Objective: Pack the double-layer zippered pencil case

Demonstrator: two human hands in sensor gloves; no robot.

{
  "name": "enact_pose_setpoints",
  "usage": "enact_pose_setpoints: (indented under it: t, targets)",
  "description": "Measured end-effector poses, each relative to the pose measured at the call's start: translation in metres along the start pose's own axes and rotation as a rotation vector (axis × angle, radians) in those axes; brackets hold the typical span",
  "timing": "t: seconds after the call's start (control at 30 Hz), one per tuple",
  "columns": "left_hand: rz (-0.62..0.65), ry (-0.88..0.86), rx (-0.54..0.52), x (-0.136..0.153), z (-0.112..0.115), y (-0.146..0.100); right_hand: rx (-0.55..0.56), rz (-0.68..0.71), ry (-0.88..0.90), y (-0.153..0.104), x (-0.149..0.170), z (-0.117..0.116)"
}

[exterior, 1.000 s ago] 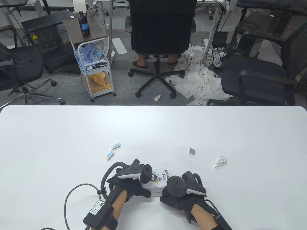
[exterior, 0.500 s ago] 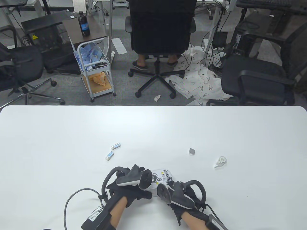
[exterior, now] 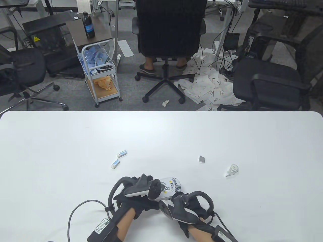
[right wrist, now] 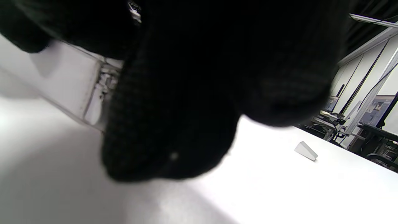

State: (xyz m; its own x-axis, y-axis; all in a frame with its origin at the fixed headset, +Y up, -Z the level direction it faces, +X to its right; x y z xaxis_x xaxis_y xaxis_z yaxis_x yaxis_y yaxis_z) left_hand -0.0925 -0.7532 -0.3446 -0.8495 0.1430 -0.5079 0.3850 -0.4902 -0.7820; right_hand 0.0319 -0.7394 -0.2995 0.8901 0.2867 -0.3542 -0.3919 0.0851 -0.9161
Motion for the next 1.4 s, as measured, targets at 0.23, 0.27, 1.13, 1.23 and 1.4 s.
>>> enact_pose_setpoints:
  t: [0.23,0.27,1.13,1.23,1.4]
  targets:
    - [0.019,-0.081,-0.06,0.008,0.002,-0.004,-0.121,-0.047,0.301,0.001,0.043,-0.004]
    - [0.022,-0.094,-0.061,0.01,0.002,-0.004,-0.14,-0.059,0.328,0.0,0.05,-0.006]
    - [0.297,-0.489,0.096,0.004,0.002,-0.019,-0.319,0.418,0.643,0.003,0.005,-0.006]
    - [0.238,-0.302,0.06,-0.007,-0.001,-0.014,-0.181,0.284,0.481,0.004,0.031,-0.003]
    - [0.159,-0.242,0.157,-0.013,-0.007,-0.015,-0.075,0.081,0.313,0.005,0.078,-0.009]
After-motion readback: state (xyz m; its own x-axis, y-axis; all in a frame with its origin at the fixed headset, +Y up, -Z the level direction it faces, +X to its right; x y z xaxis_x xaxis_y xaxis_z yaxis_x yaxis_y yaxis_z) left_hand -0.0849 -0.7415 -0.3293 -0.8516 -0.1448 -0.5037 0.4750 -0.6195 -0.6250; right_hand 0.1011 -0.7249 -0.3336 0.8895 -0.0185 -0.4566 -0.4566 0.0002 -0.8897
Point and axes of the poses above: the tracker on the back of each hand, its own x axis roughly to the little-finger side, its own y axis roughly from the wrist to the fingertips, z = x × y, the point moved 2 cm from there along y, roughly from the wrist to the fingertips, and after that the axes turned 3 degrees about y, right-handed, at the moved point
